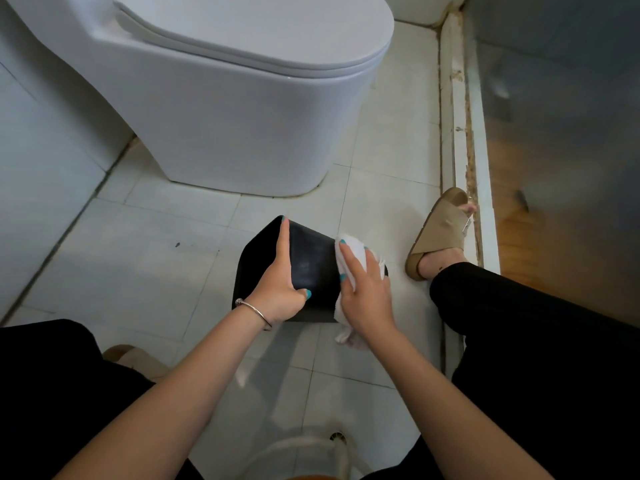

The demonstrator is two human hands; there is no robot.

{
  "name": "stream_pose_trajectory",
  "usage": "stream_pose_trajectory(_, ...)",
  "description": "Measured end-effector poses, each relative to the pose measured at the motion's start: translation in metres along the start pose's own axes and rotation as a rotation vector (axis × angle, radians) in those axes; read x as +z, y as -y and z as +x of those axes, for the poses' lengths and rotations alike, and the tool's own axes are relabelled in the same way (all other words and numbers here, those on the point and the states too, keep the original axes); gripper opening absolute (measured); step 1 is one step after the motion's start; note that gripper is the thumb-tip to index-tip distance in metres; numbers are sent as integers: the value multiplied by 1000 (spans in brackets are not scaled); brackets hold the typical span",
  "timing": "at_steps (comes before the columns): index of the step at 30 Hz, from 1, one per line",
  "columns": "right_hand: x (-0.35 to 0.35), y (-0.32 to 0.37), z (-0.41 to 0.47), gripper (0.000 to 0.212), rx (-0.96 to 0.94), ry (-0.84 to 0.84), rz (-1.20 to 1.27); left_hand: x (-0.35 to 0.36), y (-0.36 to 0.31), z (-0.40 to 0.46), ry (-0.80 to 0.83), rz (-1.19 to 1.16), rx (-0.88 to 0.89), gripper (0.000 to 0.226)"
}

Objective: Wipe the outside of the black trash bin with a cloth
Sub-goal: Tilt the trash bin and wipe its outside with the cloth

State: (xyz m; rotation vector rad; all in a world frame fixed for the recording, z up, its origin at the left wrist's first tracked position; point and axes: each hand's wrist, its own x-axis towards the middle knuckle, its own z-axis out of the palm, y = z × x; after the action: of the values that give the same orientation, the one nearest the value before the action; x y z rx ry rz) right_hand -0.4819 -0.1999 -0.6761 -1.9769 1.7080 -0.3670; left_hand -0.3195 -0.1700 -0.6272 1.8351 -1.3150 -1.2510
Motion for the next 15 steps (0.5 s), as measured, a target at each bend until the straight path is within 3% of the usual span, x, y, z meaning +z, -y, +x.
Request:
stream_pose_trajectory(11, 1, 49, -29, 67, -366, 63, 42, -9, 7, 2, 32, -29, -57, 116)
stream_pose_trajectory(15, -5, 36, -25, 68, -382, 80, 17, -9, 5, 2, 44, -49, -40, 116)
